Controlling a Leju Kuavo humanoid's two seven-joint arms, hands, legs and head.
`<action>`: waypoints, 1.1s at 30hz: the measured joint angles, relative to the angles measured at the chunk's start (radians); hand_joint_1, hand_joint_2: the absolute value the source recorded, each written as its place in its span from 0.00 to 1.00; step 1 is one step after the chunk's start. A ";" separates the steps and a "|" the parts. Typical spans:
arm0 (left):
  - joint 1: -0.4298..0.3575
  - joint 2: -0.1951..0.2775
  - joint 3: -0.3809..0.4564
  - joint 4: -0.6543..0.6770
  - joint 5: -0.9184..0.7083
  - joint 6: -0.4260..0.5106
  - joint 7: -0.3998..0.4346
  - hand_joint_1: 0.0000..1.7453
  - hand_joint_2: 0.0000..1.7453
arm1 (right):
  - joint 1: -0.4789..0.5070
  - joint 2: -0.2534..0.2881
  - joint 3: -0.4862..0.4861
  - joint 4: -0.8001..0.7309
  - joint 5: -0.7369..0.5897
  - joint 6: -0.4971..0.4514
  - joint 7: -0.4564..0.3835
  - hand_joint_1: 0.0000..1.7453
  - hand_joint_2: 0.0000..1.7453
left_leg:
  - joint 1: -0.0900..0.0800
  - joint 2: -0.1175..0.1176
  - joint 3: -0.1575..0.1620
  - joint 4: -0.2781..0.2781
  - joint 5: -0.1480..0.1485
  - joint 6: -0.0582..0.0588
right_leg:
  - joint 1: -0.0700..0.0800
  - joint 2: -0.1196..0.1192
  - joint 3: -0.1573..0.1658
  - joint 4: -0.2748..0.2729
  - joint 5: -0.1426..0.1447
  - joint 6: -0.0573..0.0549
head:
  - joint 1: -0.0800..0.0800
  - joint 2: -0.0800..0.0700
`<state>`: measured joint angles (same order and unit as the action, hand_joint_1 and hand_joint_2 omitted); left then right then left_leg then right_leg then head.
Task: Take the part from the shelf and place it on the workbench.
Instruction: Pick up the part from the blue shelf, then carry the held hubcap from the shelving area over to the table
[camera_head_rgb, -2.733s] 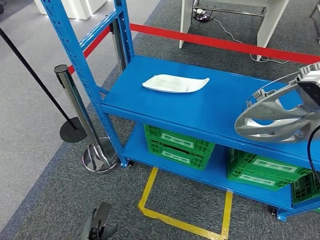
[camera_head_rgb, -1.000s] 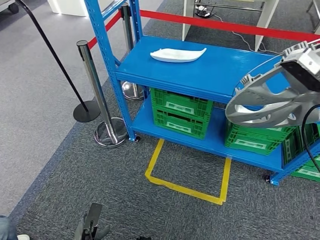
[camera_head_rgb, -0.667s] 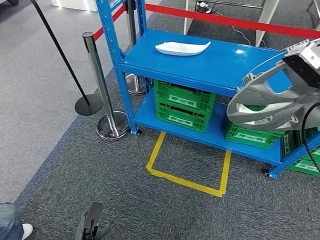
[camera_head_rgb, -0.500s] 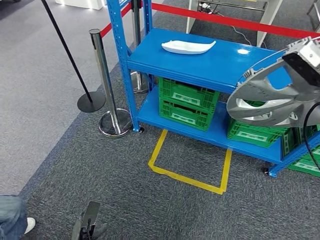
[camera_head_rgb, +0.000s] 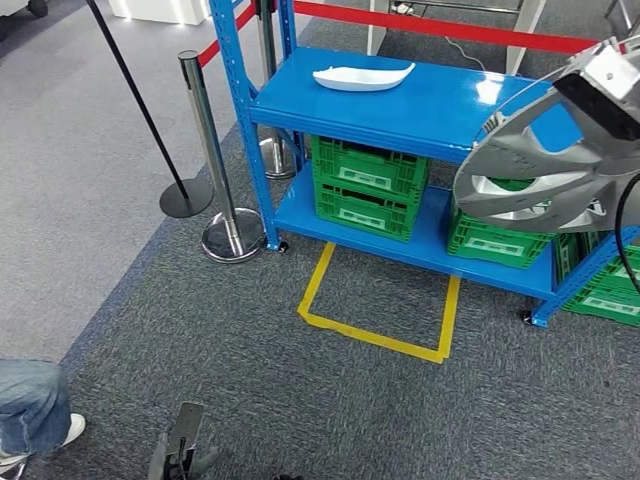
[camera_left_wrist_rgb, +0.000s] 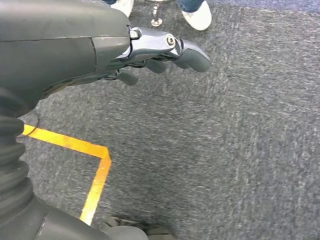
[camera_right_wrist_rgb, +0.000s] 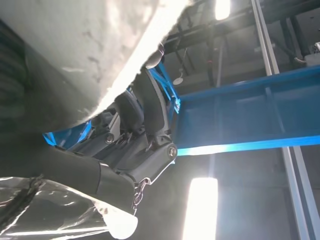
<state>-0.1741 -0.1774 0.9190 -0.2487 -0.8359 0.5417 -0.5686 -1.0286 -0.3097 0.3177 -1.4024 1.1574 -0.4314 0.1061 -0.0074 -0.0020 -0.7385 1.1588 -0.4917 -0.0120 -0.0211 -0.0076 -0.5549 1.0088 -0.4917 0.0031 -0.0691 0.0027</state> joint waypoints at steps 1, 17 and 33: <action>0.000 0.000 0.000 0.000 0.000 0.000 0.000 0.00 1.00 | -0.001 0.001 0.002 0.002 0.000 0.000 0.000 1.00 1.00 | 0.003 0.000 -0.013 0.072 -0.044 -0.005 | 0.000 0.000 -0.015 0.001 0.013 -0.002 | -0.001 0.000; -0.003 0.006 0.000 0.000 0.010 -0.018 -0.027 0.00 1.00 | -0.029 0.004 0.003 0.034 -0.047 0.001 0.002 1.00 1.00 | -0.003 0.012 0.186 -0.176 0.037 0.060 | 0.000 0.005 -0.220 0.249 -0.042 0.047 | 0.006 0.000; 0.027 0.013 0.009 0.000 0.026 -0.018 -0.025 0.00 1.00 | -0.021 0.005 -0.009 0.052 -0.079 0.003 0.002 1.00 1.00 | 0.005 0.012 0.039 0.126 -0.096 0.003 | 0.005 0.021 -0.049 -0.002 0.047 -0.003 | -0.002 0.000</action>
<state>-0.1468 -0.1644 0.9282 -0.2487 -0.8099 0.5234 -0.5938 -1.0497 -0.3047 0.3088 -1.3501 1.0782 -0.4281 0.1086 -0.0026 0.0100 -0.6991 1.2846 -0.5874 -0.0086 -0.0159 0.0133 -0.6039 1.0065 -0.4447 0.0000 -0.0714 0.0027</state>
